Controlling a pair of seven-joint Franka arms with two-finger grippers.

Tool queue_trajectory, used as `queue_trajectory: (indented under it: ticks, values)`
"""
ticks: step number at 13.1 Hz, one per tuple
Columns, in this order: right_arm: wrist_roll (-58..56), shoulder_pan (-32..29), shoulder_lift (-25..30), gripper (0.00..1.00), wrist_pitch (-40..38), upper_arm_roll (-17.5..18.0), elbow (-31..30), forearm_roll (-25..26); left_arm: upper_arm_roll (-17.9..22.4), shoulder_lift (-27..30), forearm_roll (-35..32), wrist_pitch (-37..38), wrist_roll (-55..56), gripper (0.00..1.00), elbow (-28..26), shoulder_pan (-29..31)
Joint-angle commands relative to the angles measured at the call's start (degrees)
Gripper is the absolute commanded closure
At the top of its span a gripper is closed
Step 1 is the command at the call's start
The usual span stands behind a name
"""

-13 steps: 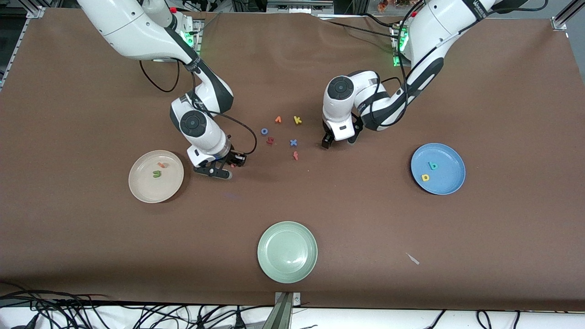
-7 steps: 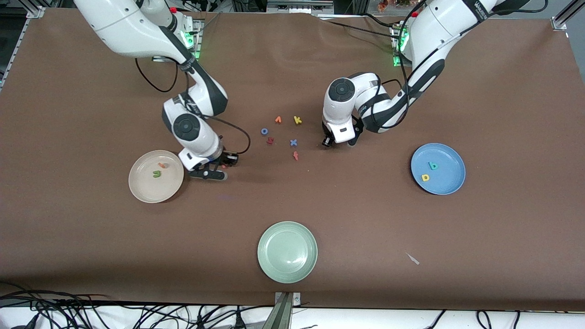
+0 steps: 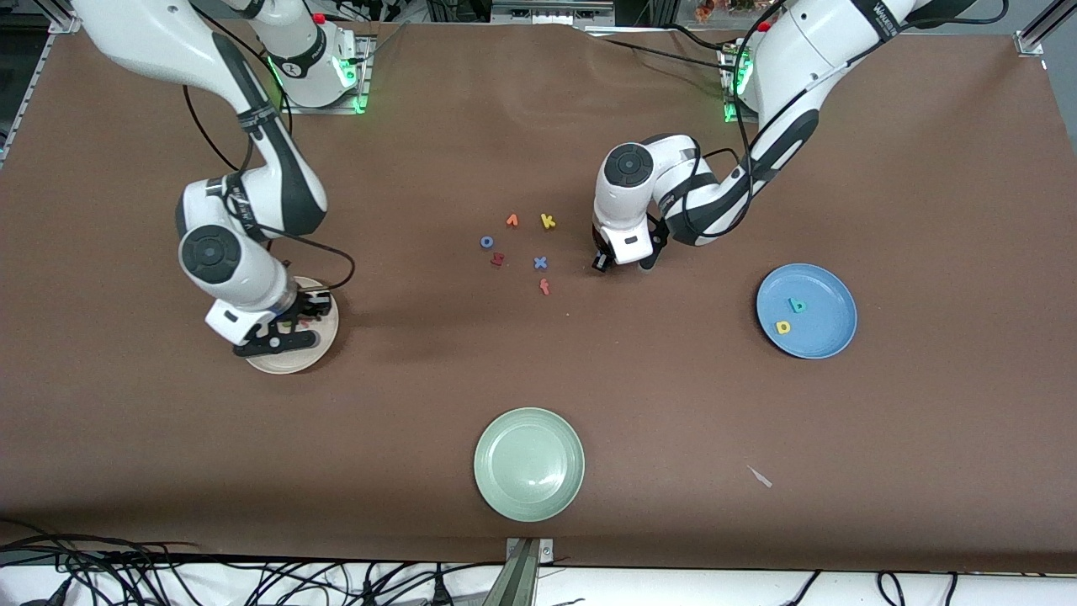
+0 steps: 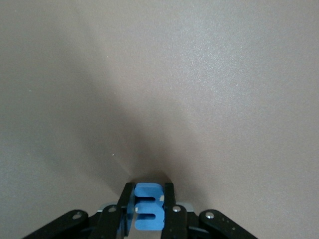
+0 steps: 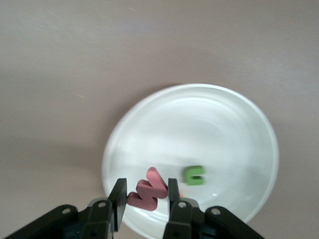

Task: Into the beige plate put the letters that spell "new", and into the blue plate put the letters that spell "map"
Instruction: 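Grasp pink W with the right gripper while the left gripper grasps blue 3, then drop pink W in white plate with the right gripper while the left drops 3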

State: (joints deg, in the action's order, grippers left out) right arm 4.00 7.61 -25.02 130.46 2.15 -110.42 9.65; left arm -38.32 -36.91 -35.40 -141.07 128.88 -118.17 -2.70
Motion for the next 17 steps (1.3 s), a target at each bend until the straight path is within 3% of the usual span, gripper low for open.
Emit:
queue_trajectory:
  ticks: [1, 4, 5, 6, 8, 12, 14, 15, 17]
  values:
    - [-2.4, -0.7, 1.5, 0.83, -0.4, -0.7, -3.0, -0.4, 0.1, -1.0, -1.5, 1.1, 0.3, 1.0, 0.7, -0.5]
    - [-2.9, -2.1, 2.4, 0.79, 0.1, -1.0, -6.1, -1.4, -0.2, -0.8, -1.3, 1.4, -1.0, 1.0, 1.4, 0.2]
    - [-2.9, -2.1, 2.4, 0.51, 0.2, -1.0, -6.5, -3.5, -0.3, -0.7, -0.9, 3.1, -2.8, 1.0, 2.7, 0.5]
    - [-3.0, -2.1, 2.3, 0.33, 0.8, -1.0, -6.9, -4.9, -0.3, -0.7, -0.1, 5.7, -6.1, 1.0, 4.2, 0.6]
    - [-2.9, -2.1, 2.2, 0.12, 1.5, -1.0, -7.3, -5.0, -0.4, -0.3, 4.2, 11.1, -19.1, 1.0, 7.9, 1.3]
    - [-3.1, -2.1, 3.0, 0.11, 0.6, -0.8, -5.4, -4.9, -0.5, 0.9, 11.2, 29.1, -45.7, 1.0, 18.7, 4.8]
    - [-3.0, -2.1, 3.8, 0.1, -4.0, -0.5, -1.5, -5.1, -0.4, 1.8, 13.6, 35.8, -57.7, 1.0, 22.3, 7.4]
    - [-2.9, -2.1, 4.0, 0.01, -6.9, -0.3, 1.4, -6.0, -0.4, 1.9, 13.5, 37.5, -62.6, 1.0, 23.0, 9.5]
    - [-2.8, -1.9, 4.6, 0.01, -12.1, 0.6, 7.1, -7.4, -0.3, 2.3, 13.5, 38.0, -75.8, 1.0, 23.1, 15.1]
